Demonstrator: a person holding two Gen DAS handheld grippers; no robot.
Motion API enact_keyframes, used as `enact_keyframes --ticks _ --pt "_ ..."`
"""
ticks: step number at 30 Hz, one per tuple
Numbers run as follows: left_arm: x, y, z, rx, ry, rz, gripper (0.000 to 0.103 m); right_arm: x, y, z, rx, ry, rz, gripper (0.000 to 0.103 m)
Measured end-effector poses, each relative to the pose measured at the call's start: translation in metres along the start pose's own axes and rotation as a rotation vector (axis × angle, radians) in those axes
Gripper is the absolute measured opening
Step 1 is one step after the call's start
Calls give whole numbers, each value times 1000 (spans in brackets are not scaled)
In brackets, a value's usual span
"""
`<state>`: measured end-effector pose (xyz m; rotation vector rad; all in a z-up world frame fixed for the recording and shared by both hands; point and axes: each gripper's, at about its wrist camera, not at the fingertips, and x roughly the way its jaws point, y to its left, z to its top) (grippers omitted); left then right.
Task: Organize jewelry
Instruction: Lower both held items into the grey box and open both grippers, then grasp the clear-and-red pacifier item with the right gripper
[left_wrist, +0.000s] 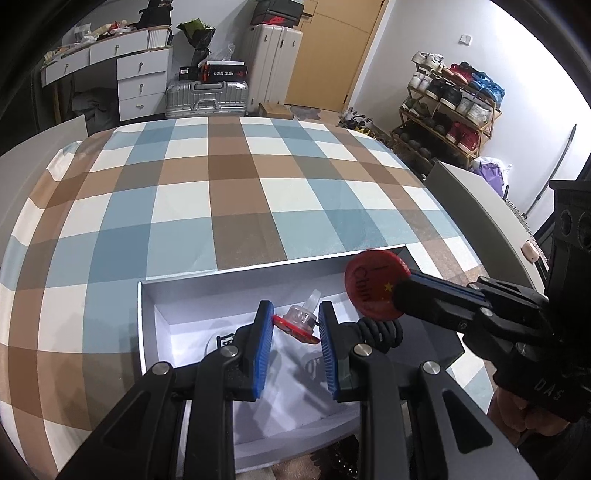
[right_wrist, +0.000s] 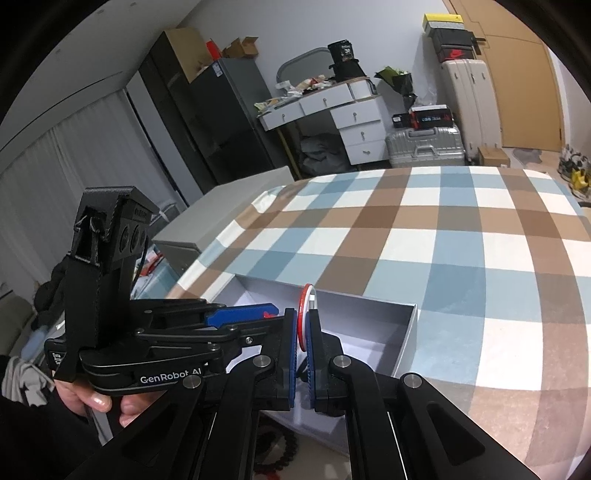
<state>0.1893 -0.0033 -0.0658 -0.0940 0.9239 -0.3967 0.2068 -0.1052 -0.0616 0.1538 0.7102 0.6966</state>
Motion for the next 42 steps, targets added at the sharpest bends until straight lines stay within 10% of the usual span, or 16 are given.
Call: enact_keyframes --ticks 6,11,32,42 --pt "1 -2 1 19 -2 7 21 -2 -3 0 18 -11 0 8" --pt "-10 -4 -2 20 -33 34 60 -19 -3 0 32 -60 -10 23" --pt "-62 -26 -22 30 -134 141 70 -101 28 -30 -12 -179 -88 67" --pt "-79 -30 -50 -9 -167 189 81 -113 43 -56 -55 -149 -94 73"
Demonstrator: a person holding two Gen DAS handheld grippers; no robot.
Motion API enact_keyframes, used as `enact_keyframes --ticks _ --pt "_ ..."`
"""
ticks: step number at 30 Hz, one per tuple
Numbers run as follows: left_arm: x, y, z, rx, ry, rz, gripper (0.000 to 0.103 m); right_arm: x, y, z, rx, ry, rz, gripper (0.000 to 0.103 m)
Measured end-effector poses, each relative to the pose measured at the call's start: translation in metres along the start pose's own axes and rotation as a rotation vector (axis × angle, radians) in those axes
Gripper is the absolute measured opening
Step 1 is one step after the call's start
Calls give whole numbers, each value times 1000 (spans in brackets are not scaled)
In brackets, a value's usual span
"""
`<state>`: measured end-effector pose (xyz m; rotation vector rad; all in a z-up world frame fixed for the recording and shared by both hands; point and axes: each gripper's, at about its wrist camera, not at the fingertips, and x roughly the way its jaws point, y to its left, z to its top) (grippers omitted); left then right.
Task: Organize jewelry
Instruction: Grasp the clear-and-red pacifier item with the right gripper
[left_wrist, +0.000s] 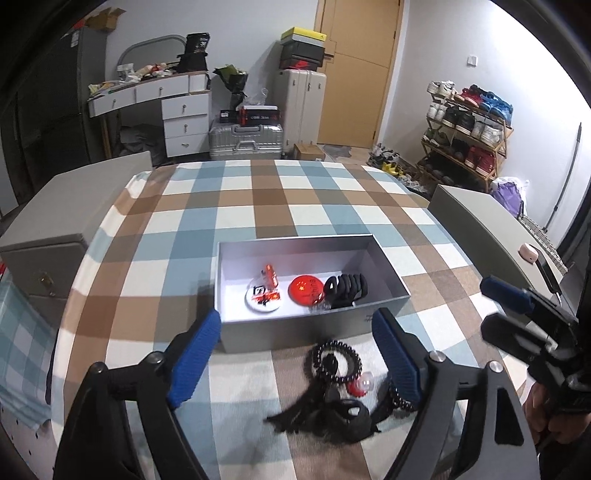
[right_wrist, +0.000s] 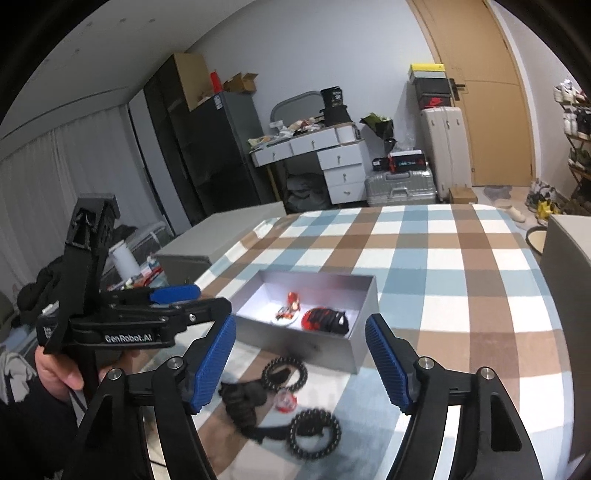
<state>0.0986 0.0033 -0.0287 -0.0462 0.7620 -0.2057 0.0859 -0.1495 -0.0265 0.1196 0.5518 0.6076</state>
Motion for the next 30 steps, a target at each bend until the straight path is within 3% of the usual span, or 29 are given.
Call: enact_keyframes --ticks 7,13,21,25,30 --pt "2 3 -24 -13 37 -5 81 13 6 -25 5 81 24 73" --pt "-1 16 -55 -86 66 -28 81 25 8 -45 36 136 52 72" --pt "-2 27 -89 -128 125 -24 81 43 10 -55 44 188 57 65" --pt "-5 28 -96 -135 131 -27 81 51 11 -56 47 206 44 62" --pt "-4 31 -98 -137 134 -26 81 63 11 -56 47 234 8 52"
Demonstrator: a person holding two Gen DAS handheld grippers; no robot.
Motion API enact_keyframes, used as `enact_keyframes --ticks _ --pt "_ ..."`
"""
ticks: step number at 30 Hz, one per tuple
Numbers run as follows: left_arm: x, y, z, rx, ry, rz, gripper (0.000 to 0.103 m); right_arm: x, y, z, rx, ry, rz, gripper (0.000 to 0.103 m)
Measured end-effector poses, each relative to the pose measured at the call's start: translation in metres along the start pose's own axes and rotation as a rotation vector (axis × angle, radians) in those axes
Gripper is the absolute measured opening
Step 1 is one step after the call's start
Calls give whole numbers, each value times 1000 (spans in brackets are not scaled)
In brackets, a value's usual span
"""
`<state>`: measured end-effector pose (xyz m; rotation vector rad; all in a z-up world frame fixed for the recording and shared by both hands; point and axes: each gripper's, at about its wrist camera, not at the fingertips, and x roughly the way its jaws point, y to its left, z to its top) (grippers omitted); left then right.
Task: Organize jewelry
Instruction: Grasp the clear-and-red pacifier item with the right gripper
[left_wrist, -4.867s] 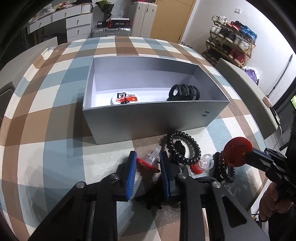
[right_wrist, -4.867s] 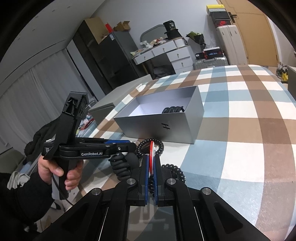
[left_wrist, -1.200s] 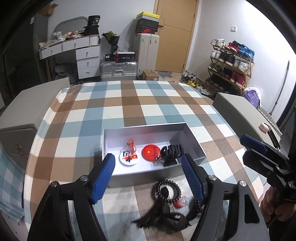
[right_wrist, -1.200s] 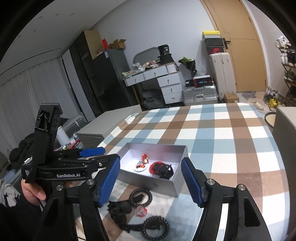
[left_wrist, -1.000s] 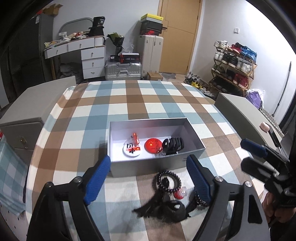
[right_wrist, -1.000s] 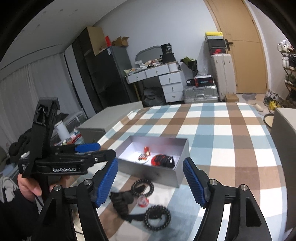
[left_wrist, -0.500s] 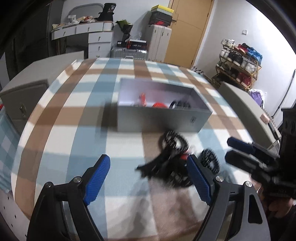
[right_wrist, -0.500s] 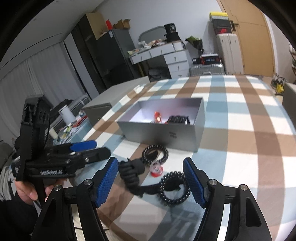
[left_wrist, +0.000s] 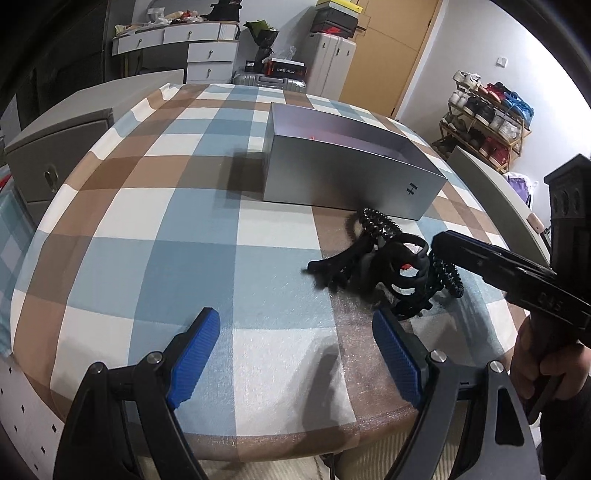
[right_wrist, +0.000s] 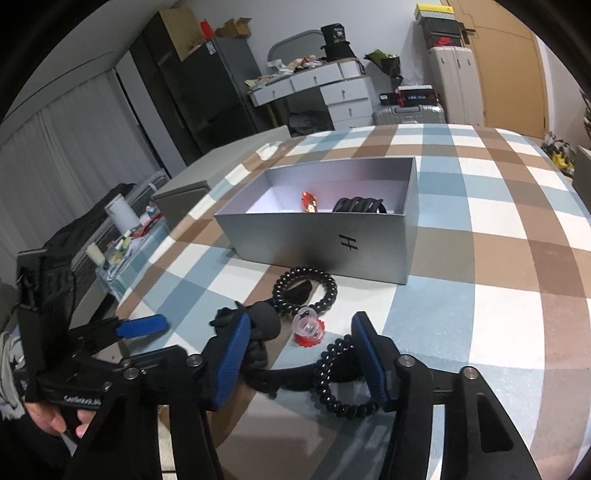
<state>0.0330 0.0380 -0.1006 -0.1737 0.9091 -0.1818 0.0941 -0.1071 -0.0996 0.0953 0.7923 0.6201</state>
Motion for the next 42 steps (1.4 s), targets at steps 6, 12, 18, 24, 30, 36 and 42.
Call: enact_keyframes --ticks 6,12,18,24,30,36,42 --pt "1 3 -1 -3 4 4 81 9 1 2 6 21 -28 37" --pt "1 7 -1 -8 3 7 81 16 6 3 -3 55 -23 17" --pt "0 7 -2 -6 7 14 81 19 13 0 -42 70 -29 5" --pt "-3 7 2 -5 -2 24 81 9 8 0 -21 29 -21 5" --pt "-8 0 19 29 -35 25 81 -5 -3 5 24 -16 -1 5" --pt "-4 -14 38 73 -50 18 81 -25 -13 9 55 -70 11 5" --pt "12 -43 57 182 -11 -14 81 -56 -33 8 93 -140 -18 5"
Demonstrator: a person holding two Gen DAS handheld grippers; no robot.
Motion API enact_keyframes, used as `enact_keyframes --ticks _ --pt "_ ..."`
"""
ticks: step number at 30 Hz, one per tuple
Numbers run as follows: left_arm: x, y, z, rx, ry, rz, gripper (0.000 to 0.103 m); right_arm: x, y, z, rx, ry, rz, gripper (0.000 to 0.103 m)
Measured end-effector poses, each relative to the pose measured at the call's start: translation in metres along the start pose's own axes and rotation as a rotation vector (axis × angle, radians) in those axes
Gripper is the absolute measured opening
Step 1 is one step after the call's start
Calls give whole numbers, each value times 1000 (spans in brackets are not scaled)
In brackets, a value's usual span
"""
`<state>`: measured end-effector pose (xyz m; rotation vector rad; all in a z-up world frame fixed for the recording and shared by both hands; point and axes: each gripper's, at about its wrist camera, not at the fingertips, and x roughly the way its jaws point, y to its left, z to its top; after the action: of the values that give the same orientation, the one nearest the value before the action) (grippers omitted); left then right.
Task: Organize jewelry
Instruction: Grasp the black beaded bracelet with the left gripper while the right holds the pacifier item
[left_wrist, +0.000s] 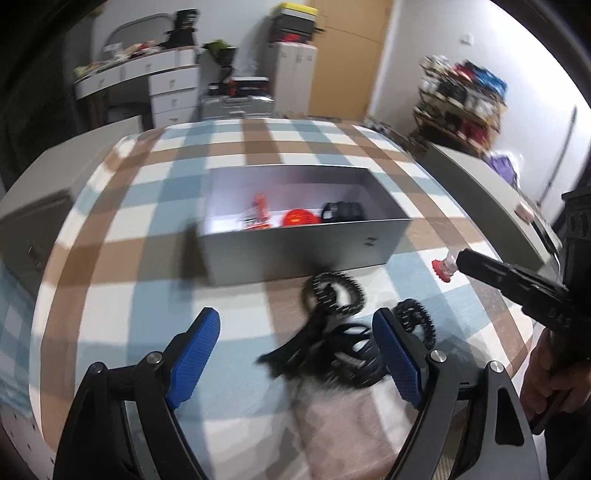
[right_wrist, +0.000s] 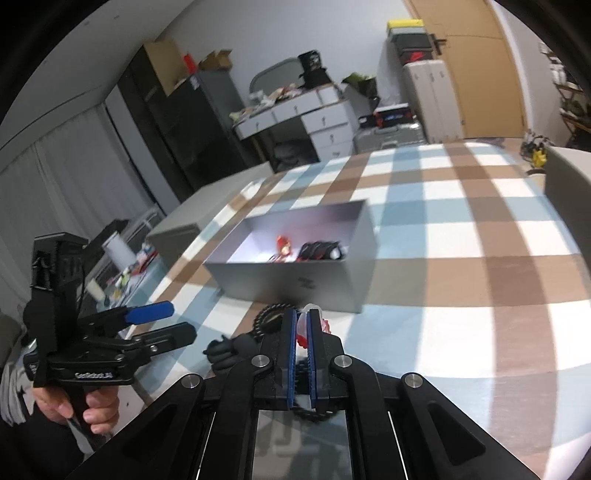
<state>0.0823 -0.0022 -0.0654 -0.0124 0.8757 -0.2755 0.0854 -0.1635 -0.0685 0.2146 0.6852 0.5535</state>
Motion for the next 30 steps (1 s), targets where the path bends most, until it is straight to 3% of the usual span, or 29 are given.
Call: enact_keyframes --ticks 10,15,24,26,28,30 --pt "25 -70 10 243 101 -120 81 -32 -41 -8 73 -49 -65 5" --pt "40 -101 -3 387 170 -104 81 -40 -56 -15 104 -59 -81 5" --pt "63 -107 -2 407 233 -60 81 -48 -59 -20 108 -74 -75 5" --pt "64 -108 -4 412 241 -58 75 -49 -60 -20 110 -75 -71 5" --pt "64 -110 -7 426 251 -62 58 -49 -59 -21 110 -75 -69 5" --pt "62 -112 -8 440 250 -69 52 -49 -59 -21 109 -74 -69 5"
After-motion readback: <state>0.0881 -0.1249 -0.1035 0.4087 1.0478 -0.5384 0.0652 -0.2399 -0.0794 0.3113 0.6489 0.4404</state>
